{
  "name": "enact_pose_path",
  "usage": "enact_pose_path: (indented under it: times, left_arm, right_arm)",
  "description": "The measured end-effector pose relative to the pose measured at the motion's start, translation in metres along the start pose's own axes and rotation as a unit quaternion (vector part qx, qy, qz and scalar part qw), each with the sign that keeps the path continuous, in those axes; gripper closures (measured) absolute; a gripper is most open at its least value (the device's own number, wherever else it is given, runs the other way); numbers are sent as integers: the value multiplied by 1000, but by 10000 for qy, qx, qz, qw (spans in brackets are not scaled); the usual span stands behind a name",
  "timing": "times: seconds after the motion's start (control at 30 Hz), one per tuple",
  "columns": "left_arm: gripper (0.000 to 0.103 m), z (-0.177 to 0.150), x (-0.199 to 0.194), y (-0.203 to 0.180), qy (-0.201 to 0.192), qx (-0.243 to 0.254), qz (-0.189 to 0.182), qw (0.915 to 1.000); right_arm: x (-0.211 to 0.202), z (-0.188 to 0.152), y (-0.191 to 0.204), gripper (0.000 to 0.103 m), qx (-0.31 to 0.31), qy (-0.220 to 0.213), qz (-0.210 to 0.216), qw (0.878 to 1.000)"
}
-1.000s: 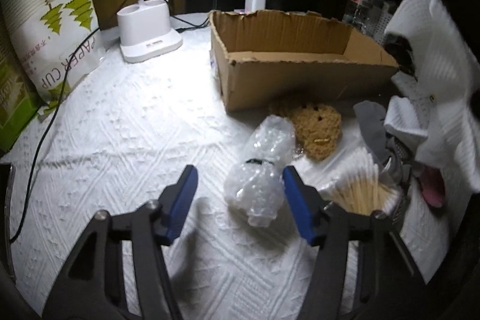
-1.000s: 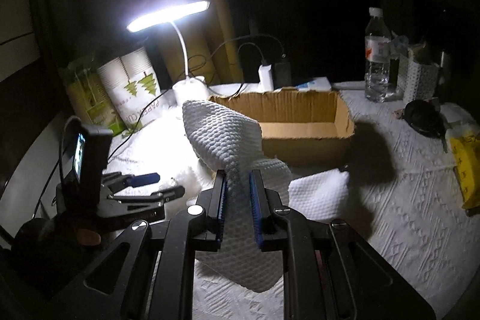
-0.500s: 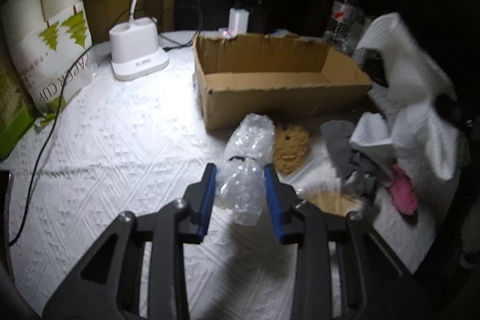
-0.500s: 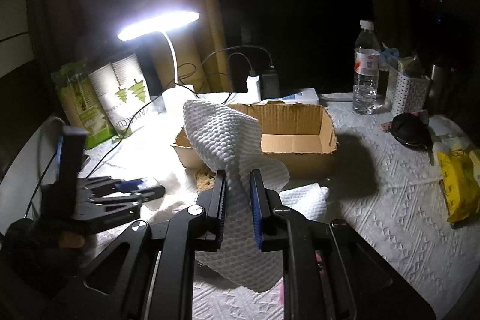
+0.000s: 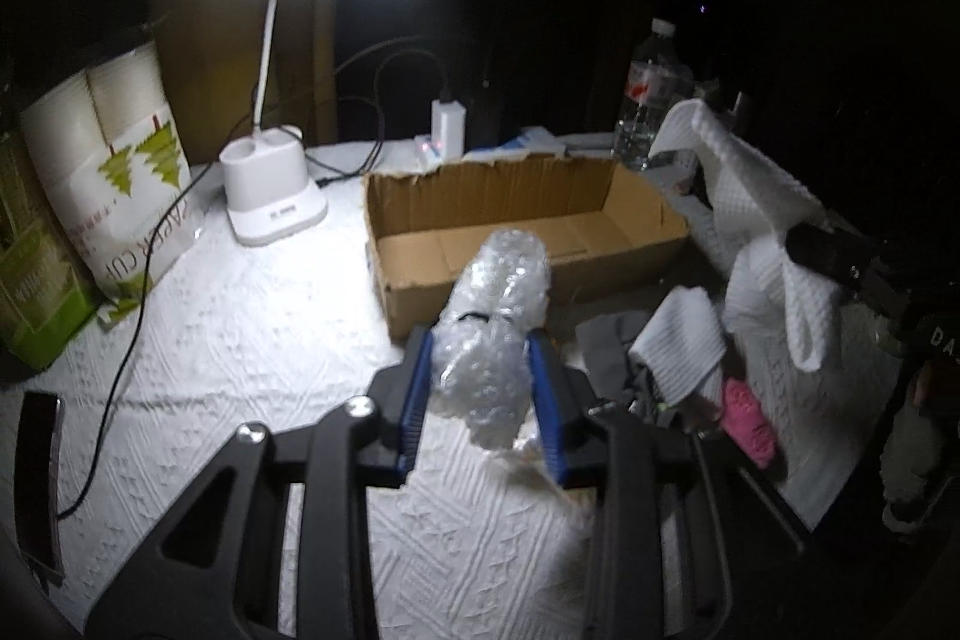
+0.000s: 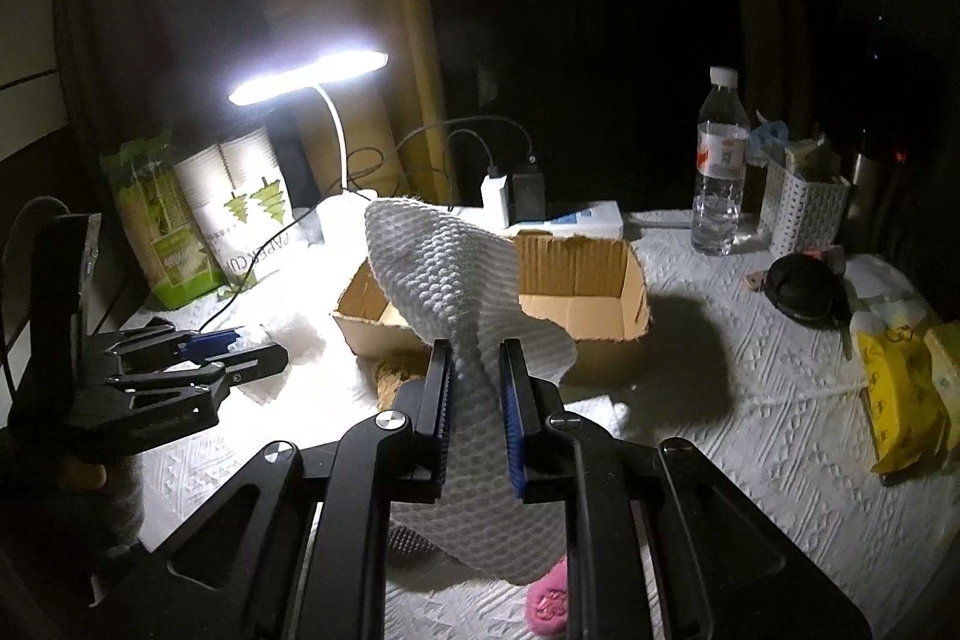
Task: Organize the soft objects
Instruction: 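Carry the bubble wrap into the cardboard box with the left tool while the right tool carries the towel in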
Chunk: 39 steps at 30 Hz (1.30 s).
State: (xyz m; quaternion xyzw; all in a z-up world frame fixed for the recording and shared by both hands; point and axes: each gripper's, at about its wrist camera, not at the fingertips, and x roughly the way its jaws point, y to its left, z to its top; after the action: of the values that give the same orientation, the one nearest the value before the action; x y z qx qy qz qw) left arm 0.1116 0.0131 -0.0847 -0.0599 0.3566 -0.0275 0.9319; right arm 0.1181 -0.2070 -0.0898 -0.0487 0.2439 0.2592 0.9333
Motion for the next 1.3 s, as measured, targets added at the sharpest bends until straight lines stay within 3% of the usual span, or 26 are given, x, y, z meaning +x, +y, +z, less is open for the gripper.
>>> enact_pose_path:
  times: [0.4, 0.8, 1.3]
  left_arm:
    - [70, 32, -2, -17, -291, 154, -13, 9995]
    - [70, 68, 25, -32, -483, 261, -51, 9985]
    - [70, 97, 98, -42, -268, 126, -207, 9993]
  right_arm:
    - [4, 24, -15, 86, -177, -181, -19, 9997]
    - [35, 45, -39, 86, -286, -153, -90, 9994]
    - [104, 64, -66, 86, -325, 102, -113, 9994]
